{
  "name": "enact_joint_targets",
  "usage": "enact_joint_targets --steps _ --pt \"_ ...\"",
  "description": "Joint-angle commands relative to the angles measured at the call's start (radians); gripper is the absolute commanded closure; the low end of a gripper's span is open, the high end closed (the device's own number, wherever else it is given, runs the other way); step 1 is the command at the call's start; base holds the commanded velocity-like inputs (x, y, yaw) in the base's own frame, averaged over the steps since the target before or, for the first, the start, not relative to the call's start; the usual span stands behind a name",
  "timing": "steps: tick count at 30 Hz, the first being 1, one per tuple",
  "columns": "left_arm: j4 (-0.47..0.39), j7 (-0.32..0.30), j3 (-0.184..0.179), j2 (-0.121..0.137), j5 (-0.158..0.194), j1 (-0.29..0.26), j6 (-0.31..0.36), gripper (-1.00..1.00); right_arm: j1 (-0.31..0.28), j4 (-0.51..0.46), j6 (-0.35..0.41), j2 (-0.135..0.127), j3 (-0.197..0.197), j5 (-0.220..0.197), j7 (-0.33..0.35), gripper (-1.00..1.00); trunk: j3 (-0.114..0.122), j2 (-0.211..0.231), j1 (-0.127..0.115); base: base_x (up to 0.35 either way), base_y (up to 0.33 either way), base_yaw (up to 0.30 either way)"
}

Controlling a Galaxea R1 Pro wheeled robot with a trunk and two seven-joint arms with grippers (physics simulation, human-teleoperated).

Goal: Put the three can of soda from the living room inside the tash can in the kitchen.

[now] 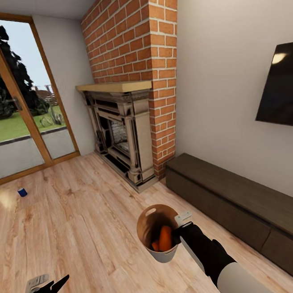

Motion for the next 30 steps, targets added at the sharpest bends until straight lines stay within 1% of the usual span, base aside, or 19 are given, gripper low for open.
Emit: enact_joint_targets --steps 1,16,20,30 --pt "0.0 0.0 0.0 0.0 0.0 0.0 0.0 -1.0 -0.001 -0.001 -0.001 0.0 0.0 -0.002 0.002 1.0 0.001 0.0 0.0 0.148 0.153 0.0" --pt "0.0 -0.001 0.0 0.0 0.0 0.0 0.0 -1.0 -0.001 -0.001 -0.001 0.0 0.0 -0.003 0.002 1.0 0.002 0.0 0.0 0.219 0.234 0.005" --pt "0.0 -0.001 0.0 0.0 0.0 0.0 0.0 -1.0 -0.001 -0.001 -0.001 0.0 0.0 -0.002 0.002 1.0 0.002 0.0 0.0 0.232 0.249 0.19" --pt "0.0 -0.001 -0.001 0.0 0.0 0.0 0.0 -1.0 -0.001 -0.001 -0.001 0.0 0.0 -0.003 0.002 1.0 0.002 0.0 0.0 0.262 0.249 0.279"
